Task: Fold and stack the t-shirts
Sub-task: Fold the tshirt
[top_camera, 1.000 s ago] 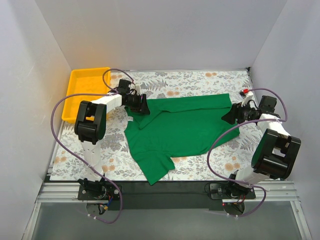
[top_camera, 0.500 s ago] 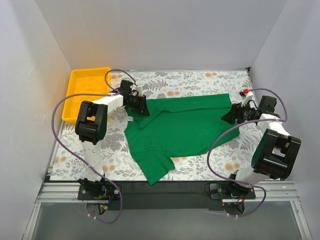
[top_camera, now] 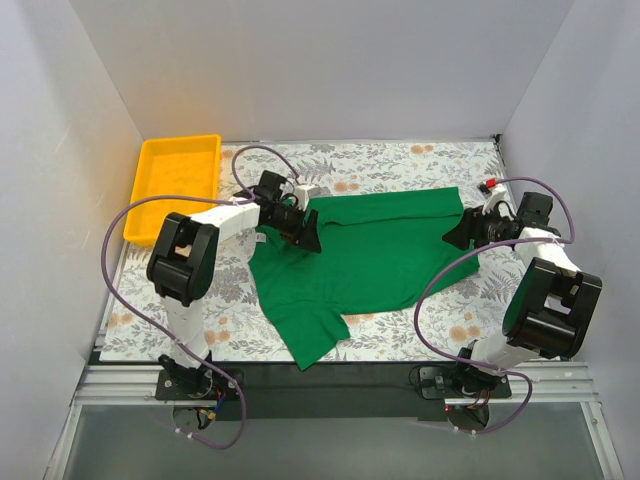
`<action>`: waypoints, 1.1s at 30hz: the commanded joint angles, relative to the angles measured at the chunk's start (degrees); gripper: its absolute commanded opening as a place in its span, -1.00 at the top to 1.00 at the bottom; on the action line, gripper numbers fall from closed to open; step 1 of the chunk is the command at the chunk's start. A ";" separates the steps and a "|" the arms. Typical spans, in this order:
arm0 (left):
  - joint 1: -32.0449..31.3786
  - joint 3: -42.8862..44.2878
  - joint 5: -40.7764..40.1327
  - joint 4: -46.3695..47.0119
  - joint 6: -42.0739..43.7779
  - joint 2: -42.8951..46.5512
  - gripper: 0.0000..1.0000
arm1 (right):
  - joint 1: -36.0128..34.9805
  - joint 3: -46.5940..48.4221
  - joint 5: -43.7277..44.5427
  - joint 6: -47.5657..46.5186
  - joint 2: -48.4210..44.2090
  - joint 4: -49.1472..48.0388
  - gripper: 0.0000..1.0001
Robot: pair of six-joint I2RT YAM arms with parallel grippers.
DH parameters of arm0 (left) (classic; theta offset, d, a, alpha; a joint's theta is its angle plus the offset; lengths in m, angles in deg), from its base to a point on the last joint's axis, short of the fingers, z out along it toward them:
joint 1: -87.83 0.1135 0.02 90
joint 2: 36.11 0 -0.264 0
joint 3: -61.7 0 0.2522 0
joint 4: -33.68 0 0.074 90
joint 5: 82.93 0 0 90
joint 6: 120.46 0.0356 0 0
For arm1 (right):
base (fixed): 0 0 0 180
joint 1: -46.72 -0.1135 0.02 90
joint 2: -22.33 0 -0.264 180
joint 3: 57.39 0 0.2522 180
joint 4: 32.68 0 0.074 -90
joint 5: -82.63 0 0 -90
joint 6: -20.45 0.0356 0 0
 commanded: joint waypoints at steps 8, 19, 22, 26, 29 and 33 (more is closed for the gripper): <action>-2.38 -10.81 -9.07 10.13 -2.12 20.29 -0.23 | 0.10 -0.33 -0.15 -3.96 -1.14 2.73 -0.28; -0.26 -3.00 -13.33 9.79 -14.87 6.35 -0.19 | 0.01 0.11 -0.15 -3.62 -0.70 3.61 -0.28; -0.96 -1.68 -12.10 10.14 -15.22 4.23 -0.09 | -0.08 -0.07 -0.06 -3.79 -0.43 3.61 -0.28; -2.45 -0.36 -9.12 10.23 -14.61 2.03 0.10 | -0.08 0.02 -0.41 -3.70 0.18 3.70 -0.28; -3.86 1.13 -5.87 10.14 -13.55 -0.34 0.59 | -0.08 0.02 -0.41 -3.70 0.18 3.79 -0.28; -5.53 2.54 -5.42 9.18 -12.33 -2.28 0.78 | -0.08 0.02 -0.23 -3.97 -0.17 4.05 -0.28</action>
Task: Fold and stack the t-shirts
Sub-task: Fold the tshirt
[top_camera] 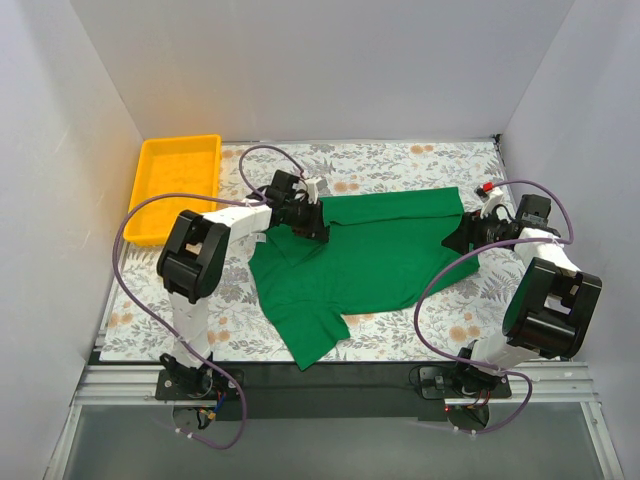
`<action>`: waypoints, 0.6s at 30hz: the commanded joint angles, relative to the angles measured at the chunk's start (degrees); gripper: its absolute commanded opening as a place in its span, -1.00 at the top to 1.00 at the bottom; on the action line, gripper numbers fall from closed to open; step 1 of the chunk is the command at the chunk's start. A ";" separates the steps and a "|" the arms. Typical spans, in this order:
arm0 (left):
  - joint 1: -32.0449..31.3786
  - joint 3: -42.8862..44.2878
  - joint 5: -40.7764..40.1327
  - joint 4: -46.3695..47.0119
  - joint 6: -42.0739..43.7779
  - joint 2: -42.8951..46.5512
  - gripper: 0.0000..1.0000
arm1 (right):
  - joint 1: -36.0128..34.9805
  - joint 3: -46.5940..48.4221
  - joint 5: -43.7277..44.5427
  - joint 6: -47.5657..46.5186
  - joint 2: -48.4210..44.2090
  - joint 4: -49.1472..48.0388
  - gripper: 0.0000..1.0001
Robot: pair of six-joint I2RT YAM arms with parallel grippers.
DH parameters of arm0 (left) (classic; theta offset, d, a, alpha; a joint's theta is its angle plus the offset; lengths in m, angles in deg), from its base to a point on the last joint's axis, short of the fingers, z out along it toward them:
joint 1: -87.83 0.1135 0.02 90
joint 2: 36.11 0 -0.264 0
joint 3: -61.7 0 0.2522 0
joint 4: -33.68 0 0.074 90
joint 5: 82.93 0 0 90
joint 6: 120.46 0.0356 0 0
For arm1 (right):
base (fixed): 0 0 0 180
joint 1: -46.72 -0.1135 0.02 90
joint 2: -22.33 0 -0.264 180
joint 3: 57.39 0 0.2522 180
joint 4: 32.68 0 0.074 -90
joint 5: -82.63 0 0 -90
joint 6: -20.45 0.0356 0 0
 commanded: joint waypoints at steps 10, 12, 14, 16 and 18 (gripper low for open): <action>-5.49 1.56 -0.28 -7.15 8.85 3.65 0.27 | -0.06 0.59 -0.78 -1.89 -0.10 2.05 -0.28; -5.58 -3.08 -5.98 -2.77 7.45 8.47 0.26 | -0.40 0.76 -0.78 -3.38 -0.28 4.14 -0.28; -5.49 -7.47 -11.26 4.59 4.20 17.78 0.09 | -1.19 1.38 0.18 -8.39 -0.89 7.05 -0.28; -4.27 -12.41 -16.72 7.35 1.48 25.15 -0.17 | -2.86 1.73 0.97 -13.38 -1.51 12.38 -0.27; -2.51 -15.74 -16.22 7.54 -4.84 29.22 -0.24 | -4.00 2.78 4.22 -20.25 -2.56 15.92 -0.26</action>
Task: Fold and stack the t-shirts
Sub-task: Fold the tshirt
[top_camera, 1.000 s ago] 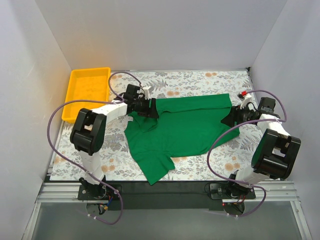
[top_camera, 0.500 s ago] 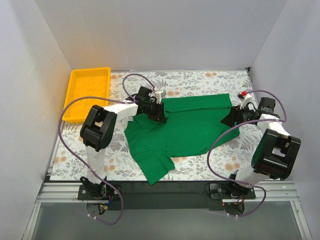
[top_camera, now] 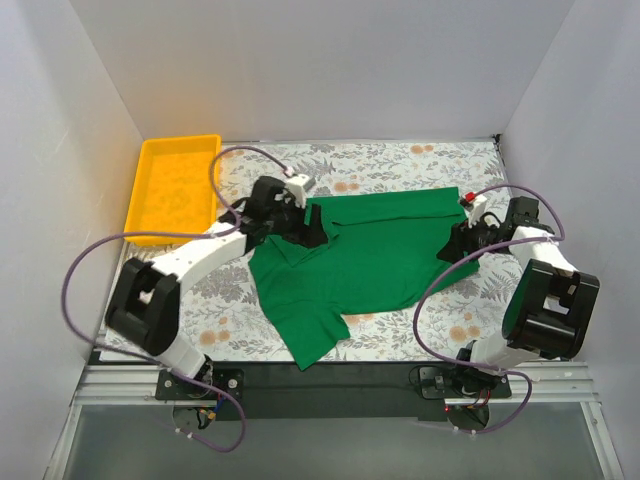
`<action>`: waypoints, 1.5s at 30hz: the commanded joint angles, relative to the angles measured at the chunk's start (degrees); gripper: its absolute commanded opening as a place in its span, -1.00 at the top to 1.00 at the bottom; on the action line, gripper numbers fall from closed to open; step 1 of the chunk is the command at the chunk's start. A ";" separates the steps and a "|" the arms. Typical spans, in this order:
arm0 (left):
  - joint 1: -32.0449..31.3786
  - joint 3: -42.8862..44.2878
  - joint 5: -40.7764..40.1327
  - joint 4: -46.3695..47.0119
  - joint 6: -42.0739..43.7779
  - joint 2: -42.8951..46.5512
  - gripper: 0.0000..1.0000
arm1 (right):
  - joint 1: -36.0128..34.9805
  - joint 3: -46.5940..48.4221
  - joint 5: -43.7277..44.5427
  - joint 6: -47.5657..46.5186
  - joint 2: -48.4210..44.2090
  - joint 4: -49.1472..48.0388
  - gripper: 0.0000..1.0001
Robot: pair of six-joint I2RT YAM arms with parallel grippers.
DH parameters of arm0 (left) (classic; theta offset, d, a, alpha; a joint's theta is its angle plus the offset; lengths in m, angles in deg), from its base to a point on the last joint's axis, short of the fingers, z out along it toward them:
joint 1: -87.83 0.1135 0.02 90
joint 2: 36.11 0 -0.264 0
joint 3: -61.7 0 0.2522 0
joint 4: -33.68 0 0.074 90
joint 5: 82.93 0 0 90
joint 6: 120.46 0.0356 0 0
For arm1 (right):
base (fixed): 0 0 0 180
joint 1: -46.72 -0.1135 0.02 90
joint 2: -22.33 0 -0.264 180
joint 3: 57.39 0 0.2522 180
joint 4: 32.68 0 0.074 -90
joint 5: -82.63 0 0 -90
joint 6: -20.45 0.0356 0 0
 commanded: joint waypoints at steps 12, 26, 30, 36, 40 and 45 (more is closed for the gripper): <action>18.30 -25.02 5.78 -0.83 -31.78 37.86 -0.26 | -3.03 6.07 16.85 -8.99 -0.55 8.66 -0.10; 18.30 -34.52 9.64 -4.79 -35.74 46.23 -0.16 | -7.43 6.62 23.70 3.32 6.49 3.57 -0.04; 18.21 -35.05 9.65 -5.40 -36.35 46.76 -0.16 | -8.30 6.00 24.23 4.73 7.19 1.20 -0.04; 18.30 -35.41 10.00 -5.84 -37.15 47.38 -0.16 | -9.10 7.05 23.53 6.14 9.47 -0.04 -0.03; 18.30 -35.67 10.52 -7.15 -38.29 48.17 -0.15 | -9.19 6.44 23.71 5.96 10.53 -0.22 0.04; 18.30 -36.55 11.58 -8.91 -40.84 49.49 -0.11 | -9.19 5.38 23.88 5.52 10.44 -0.92 0.25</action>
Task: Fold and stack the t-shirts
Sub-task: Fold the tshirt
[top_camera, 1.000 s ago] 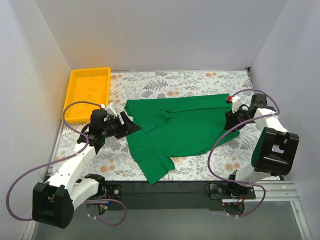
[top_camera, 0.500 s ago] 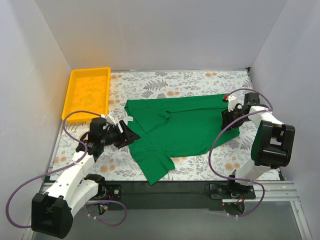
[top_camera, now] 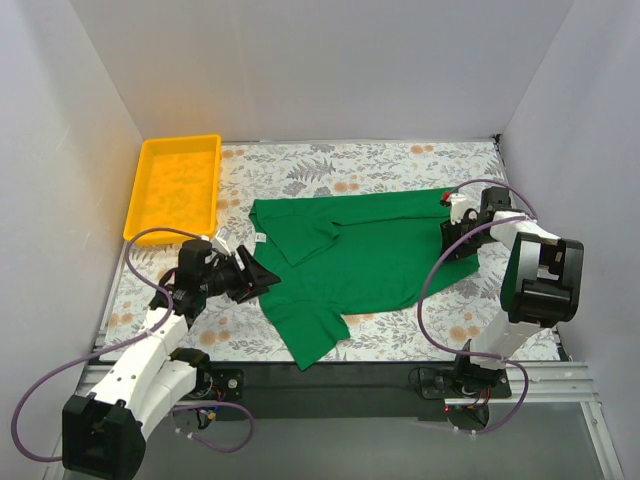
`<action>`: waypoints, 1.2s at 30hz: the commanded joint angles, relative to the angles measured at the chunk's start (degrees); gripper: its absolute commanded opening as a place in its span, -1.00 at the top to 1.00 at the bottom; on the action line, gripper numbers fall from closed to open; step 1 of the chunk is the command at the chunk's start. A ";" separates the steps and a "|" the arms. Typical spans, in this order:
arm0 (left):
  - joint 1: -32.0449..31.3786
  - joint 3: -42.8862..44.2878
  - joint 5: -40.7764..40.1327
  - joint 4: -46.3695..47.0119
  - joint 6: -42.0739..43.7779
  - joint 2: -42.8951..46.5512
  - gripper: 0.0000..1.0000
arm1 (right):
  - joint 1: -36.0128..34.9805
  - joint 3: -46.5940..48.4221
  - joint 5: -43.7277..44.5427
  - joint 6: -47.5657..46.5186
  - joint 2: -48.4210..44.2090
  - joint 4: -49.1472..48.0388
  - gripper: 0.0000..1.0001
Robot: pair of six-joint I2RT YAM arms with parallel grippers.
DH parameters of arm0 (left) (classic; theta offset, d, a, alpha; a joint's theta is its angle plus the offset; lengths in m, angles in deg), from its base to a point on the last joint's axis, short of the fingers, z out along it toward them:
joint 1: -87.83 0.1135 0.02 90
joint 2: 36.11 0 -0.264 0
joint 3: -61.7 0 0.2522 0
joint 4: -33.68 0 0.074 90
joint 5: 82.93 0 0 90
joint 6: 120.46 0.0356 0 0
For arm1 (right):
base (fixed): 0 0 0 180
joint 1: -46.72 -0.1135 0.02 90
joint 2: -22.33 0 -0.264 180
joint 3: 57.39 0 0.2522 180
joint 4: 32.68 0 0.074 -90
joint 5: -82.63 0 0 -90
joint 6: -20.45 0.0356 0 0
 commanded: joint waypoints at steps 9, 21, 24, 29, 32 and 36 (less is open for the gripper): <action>-0.23 -2.31 5.59 -6.75 -6.70 2.84 0.10 | -0.05 -0.96 0.04 0.39 -5.73 -2.26 0.97; -19.46 5.86 -10.66 -28.27 -20.05 -7.00 0.09 | 1.44 -5.09 -3.30 1.70 -11.71 -4.37 0.97; -23.68 6.83 -14.08 -32.41 -23.30 -9.55 0.10 | 1.71 -5.18 -4.00 1.44 -11.89 -4.28 0.97; -30.63 7.27 -16.47 -32.33 -29.01 -14.21 0.17 | 2.06 -5.44 -5.23 1.35 -12.15 -4.19 0.97; -34.94 7.01 -16.82 -28.47 -33.15 -17.11 0.17 | 2.23 -5.44 -5.59 1.27 -12.33 -4.19 0.97; -40.04 6.84 -17.52 -23.47 -36.84 -22.55 0.17 | 2.50 -5.62 -6.11 1.35 -12.50 -4.10 0.97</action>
